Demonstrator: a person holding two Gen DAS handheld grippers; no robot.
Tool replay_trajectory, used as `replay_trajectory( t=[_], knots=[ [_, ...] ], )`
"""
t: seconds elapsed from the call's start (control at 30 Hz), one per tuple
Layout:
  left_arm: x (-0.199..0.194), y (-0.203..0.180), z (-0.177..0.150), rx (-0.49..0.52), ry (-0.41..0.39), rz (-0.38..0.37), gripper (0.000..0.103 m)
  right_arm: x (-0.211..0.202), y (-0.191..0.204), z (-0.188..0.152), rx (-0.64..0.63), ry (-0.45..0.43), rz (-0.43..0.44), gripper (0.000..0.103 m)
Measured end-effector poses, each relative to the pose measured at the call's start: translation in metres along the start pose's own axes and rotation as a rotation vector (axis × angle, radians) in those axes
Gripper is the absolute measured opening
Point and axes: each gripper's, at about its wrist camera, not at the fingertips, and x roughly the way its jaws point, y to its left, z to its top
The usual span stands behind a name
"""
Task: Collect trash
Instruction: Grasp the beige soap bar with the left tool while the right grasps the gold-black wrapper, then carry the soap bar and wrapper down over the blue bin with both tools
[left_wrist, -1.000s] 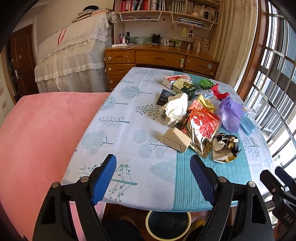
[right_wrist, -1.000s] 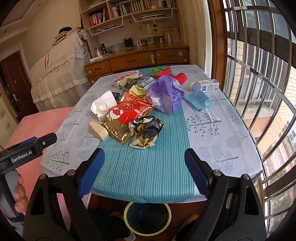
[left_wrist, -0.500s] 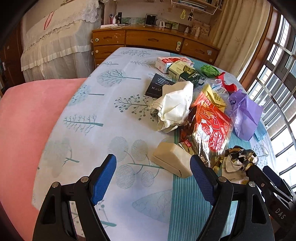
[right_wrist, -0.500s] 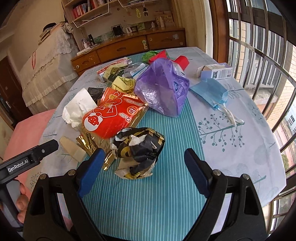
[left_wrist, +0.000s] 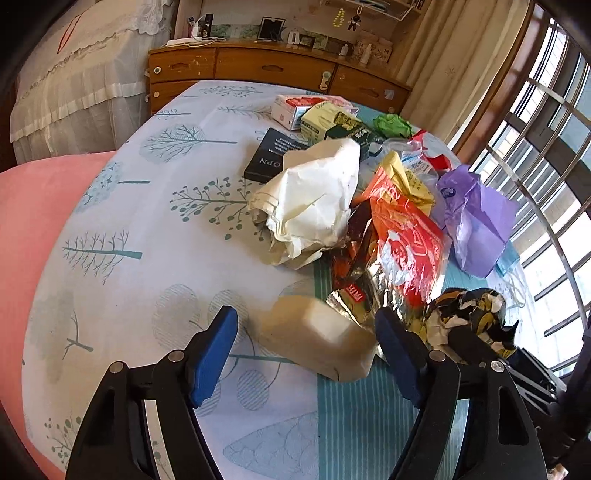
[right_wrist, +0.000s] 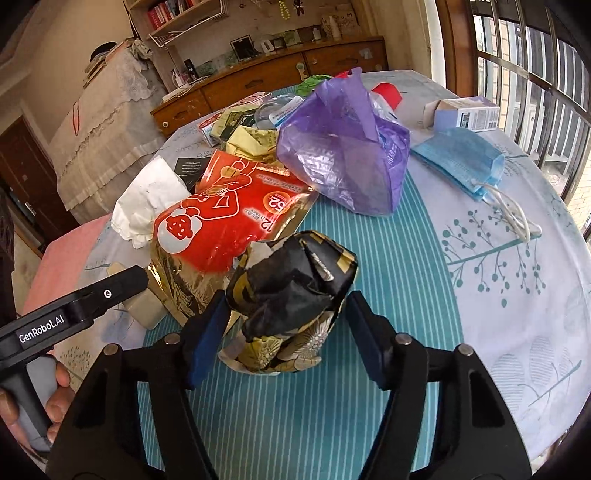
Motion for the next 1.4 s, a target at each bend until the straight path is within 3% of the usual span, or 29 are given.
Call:
replay_trajectory(
  t=[0.07, 0.3, 0.7, 1.07, 1.4],
  knots=[
    [0.003, 0.002, -0.001, -0.014, 0.012, -0.026, 0.076, 0.001, -0.001, 0.0, 0.006, 0.002, 0.01, 0.057],
    [0.011, -0.008, -0.006, 0.044, -0.009, 0.049, 0.066, -0.006, -0.002, -0.007, 0.0, 0.017, 0.034, 0.054],
    [-0.007, -0.008, -0.032, 0.075, -0.035, 0.084, 0.065, -0.043, 0.001, -0.042, -0.017, 0.004, 0.057, 0.051],
    [-0.085, -0.017, -0.071, 0.084, -0.063, 0.02, 0.065, -0.108, 0.006, -0.076, -0.053, -0.035, 0.097, 0.05],
    [-0.151, -0.041, -0.158, 0.137, -0.018, -0.065, 0.065, -0.166, 0.004, -0.15, -0.122, 0.025, 0.153, 0.05]
  ],
)
